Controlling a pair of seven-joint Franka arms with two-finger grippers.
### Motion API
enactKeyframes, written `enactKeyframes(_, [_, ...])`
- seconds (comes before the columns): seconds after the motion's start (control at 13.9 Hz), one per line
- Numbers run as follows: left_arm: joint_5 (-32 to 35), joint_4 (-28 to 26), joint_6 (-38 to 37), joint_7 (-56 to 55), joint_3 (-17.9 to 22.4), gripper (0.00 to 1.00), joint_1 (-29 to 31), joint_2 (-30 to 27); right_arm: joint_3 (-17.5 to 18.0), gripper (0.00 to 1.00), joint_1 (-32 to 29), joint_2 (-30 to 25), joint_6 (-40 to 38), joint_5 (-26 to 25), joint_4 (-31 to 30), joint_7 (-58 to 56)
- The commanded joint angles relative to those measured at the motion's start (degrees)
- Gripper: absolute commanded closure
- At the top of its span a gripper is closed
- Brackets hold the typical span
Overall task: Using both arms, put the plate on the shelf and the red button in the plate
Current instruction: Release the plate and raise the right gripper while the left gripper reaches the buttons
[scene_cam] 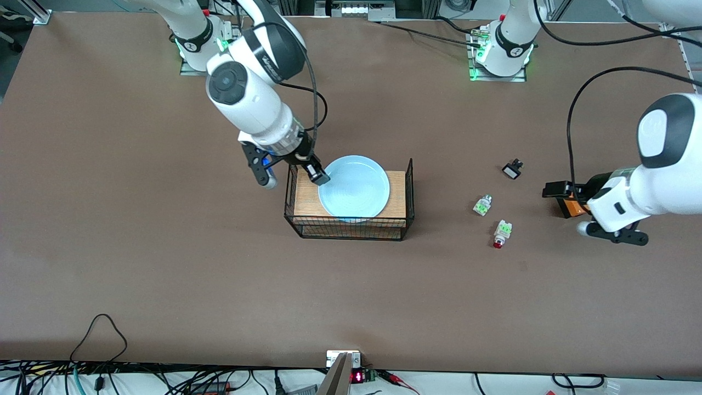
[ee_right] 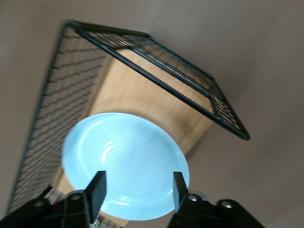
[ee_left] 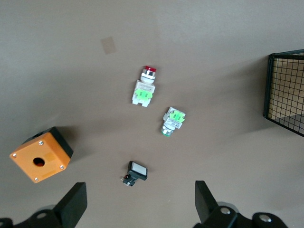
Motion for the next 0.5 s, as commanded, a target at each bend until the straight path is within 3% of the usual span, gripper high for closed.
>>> enactKeyframes(0.0, [1.3, 0.1, 1.2, 1.2, -0.2, 0.0, -1.4, 0.8, -0.4, 0.0, -0.7, -4.0, -2.7, -2.9, 0.3, -1.4])
enactKeyframes(0.29, [3.1, -11.7, 17.7, 9.4, -0.2, 0.0, -2.4, 1.2, -0.5, 0.0, -1.8, -10.9, -17.8, -11.0, 3.5, -14.1])
enactKeyframes(0.43, [6.1, -12.8, 23.8, 10.0, -0.2, 0.0, -2.7, 4.7, -0.5, 0.0, -6.1, -13.2, -23.5, -13.6, 3.9, -26.3])
